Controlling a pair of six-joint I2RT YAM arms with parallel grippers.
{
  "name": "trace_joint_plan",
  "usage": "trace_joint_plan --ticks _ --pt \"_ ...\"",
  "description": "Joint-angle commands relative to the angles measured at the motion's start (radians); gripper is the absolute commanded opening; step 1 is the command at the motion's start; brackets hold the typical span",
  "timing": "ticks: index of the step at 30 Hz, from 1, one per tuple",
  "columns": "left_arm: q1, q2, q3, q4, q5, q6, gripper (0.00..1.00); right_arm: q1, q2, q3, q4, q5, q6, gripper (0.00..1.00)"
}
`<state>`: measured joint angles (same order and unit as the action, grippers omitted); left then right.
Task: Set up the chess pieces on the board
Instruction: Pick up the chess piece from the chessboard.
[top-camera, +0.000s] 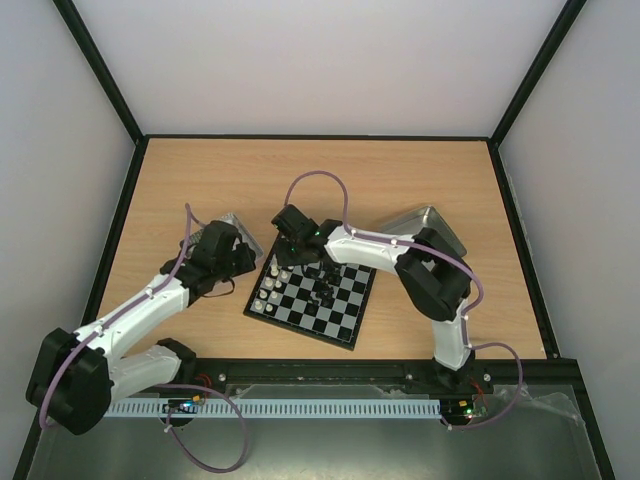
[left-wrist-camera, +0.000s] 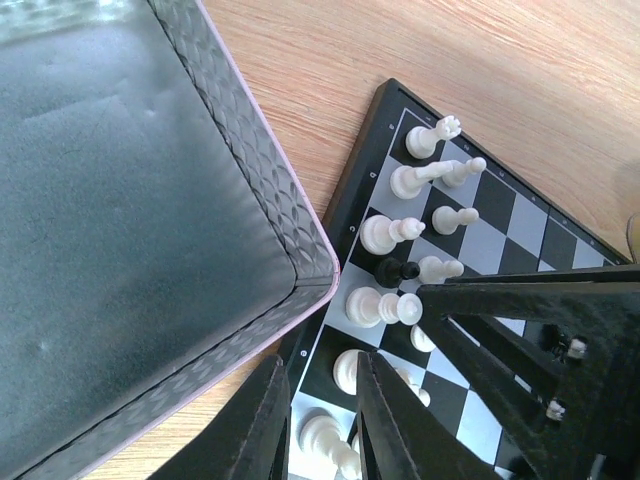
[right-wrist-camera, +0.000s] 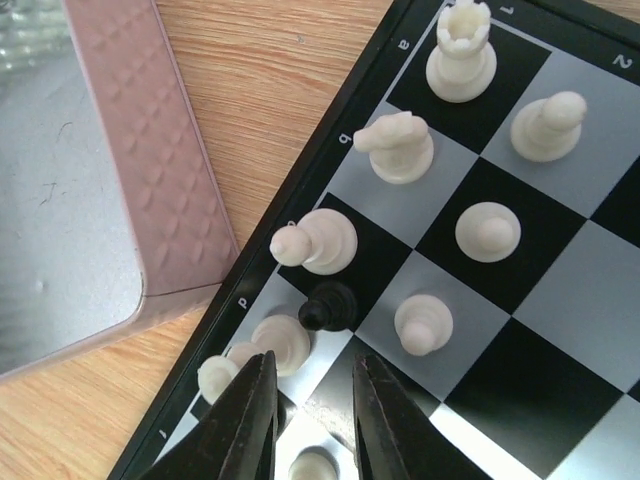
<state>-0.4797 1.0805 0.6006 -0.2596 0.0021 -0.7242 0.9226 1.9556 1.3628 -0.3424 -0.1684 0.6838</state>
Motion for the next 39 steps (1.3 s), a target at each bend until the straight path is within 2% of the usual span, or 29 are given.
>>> trace_joint_plan --ticks 1,25,28,31,39 --pt "0.016 -0.015 -0.02 0.025 0.028 0.012 0.22 0.008 0.024 0.052 -0.026 0.046 -0.006 0.2" --pt "0.029 -0.014 -0.04 0.042 0.053 0.009 0.22 0.008 0.111 0.099 -0.027 0.09 -0.011 0.12" --pt "0.029 -0.015 -0.04 0.041 0.053 0.011 0.22 0.007 0.111 0.103 -0.032 0.105 -0.014 0.06" --pt "0.028 -0.02 -0.041 0.04 0.055 0.01 0.22 0.008 0.094 0.098 -0.037 0.111 -0.02 0.02" --pt "0.029 -0.033 -0.039 0.042 0.053 0.005 0.22 0.007 -0.044 0.034 -0.042 0.108 -0.019 0.02"
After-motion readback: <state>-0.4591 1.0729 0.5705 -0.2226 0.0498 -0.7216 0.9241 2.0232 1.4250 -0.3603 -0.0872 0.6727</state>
